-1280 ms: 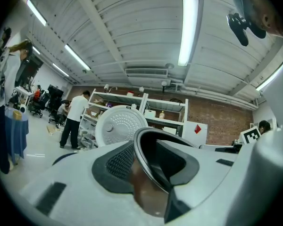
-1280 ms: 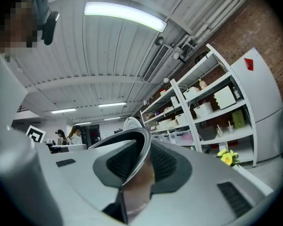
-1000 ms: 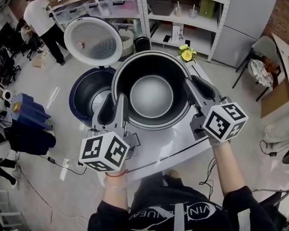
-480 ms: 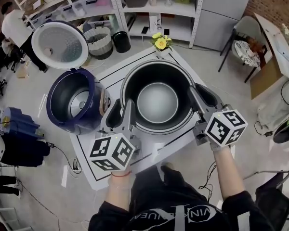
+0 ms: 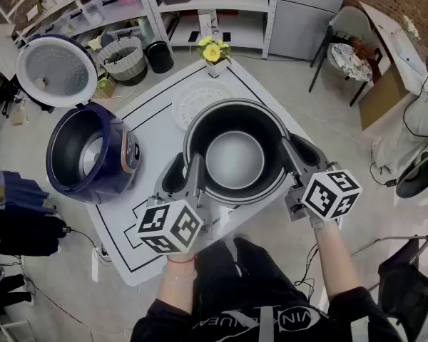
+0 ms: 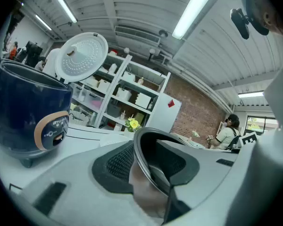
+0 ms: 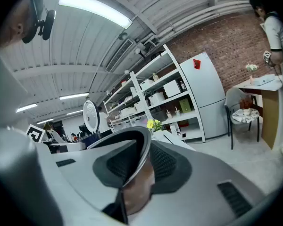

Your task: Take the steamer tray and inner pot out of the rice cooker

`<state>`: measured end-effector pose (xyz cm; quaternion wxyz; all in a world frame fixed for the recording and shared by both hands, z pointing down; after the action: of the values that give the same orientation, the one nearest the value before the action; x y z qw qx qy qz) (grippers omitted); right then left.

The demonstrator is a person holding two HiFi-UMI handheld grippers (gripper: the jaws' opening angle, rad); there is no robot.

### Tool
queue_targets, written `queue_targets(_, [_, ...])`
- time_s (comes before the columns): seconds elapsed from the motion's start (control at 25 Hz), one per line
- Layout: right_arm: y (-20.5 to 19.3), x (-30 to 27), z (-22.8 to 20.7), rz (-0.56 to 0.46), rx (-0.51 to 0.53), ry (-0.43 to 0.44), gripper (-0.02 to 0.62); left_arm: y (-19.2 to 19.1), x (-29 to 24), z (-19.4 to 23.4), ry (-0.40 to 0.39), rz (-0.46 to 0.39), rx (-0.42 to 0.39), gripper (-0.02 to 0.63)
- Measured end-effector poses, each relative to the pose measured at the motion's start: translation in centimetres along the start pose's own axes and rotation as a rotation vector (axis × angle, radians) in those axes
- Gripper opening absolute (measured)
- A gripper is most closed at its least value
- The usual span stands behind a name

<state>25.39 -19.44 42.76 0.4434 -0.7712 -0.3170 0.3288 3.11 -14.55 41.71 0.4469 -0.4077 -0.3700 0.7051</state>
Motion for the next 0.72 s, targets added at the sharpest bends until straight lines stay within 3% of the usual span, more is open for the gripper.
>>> queue_targets(0.72, [-3.3,-0.2,-4.5,0.047,-0.056,-0.056,0.084,-4.7,-3.1,-0.4,0.009,0.109,0.003,0.126])
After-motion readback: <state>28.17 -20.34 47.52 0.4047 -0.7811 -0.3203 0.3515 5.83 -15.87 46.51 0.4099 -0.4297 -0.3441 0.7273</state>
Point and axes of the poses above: the fingertips, and each gripper's own axes: x backward along the fingers, z to its left, y out of its top, the point moved 1 cm from there along x, backward along the fingers, and after that the axes turned 2 degrees about z, right-handed, at the moved point
